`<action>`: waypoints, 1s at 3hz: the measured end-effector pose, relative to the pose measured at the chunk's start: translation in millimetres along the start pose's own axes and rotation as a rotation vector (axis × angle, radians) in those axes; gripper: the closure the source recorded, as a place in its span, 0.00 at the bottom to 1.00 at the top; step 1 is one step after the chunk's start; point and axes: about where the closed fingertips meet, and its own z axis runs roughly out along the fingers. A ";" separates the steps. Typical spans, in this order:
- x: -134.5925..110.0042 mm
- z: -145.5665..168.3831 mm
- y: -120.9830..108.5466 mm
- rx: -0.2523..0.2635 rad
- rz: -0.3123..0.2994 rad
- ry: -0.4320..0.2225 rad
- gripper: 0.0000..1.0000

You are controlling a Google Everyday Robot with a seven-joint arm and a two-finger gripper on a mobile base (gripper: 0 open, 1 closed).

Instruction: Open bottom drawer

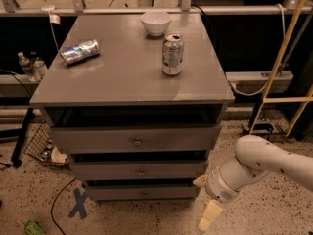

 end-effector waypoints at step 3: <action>22.4 51.4 -22.9 0.031 0.007 -0.053 0.00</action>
Offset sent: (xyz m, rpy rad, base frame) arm 0.0012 0.0099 -0.0679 0.0371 0.0040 -0.0383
